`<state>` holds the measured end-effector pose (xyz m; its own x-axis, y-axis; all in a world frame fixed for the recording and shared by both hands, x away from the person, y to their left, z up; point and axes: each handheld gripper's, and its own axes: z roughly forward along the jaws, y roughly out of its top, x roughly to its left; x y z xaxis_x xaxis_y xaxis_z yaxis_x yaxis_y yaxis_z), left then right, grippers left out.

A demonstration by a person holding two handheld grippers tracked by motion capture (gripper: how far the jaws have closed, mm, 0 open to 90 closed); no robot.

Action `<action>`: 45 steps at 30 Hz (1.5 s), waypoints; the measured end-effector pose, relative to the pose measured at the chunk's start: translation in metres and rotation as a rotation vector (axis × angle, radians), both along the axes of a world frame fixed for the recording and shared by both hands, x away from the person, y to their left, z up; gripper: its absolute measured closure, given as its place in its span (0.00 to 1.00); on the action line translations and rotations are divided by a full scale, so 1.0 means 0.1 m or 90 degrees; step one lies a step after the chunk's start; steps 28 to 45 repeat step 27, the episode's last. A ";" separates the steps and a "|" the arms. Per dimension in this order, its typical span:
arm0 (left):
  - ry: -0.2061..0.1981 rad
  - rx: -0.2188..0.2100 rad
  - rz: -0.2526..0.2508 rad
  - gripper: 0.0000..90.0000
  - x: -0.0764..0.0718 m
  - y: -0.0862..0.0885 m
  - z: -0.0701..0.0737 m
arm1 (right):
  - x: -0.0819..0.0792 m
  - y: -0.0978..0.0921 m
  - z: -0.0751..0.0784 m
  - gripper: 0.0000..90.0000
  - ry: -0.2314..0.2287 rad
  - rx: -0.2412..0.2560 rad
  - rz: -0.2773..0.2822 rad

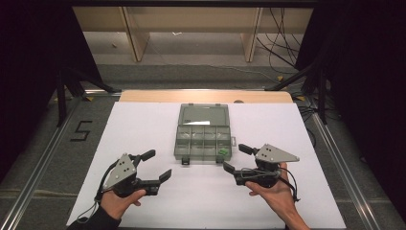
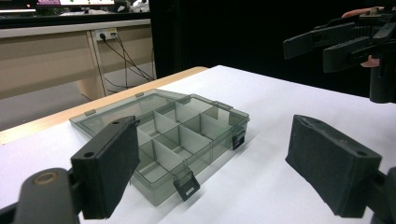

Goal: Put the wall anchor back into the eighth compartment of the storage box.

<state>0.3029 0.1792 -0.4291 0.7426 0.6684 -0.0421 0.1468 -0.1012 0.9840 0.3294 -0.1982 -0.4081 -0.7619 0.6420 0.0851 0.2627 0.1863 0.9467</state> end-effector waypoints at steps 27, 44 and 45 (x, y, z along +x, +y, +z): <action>0.000 0.002 0.001 0.18 0.01 0.00 0.00 | -0.02 -0.01 -0.04 0.20 -0.003 0.001 -0.002; 0.000 0.002 0.001 0.18 0.01 0.00 0.00 | -0.02 -0.01 -0.04 0.20 -0.003 0.001 -0.002; 0.000 0.002 0.001 0.18 0.01 0.00 0.00 | -0.02 -0.01 -0.04 0.20 -0.003 0.001 -0.002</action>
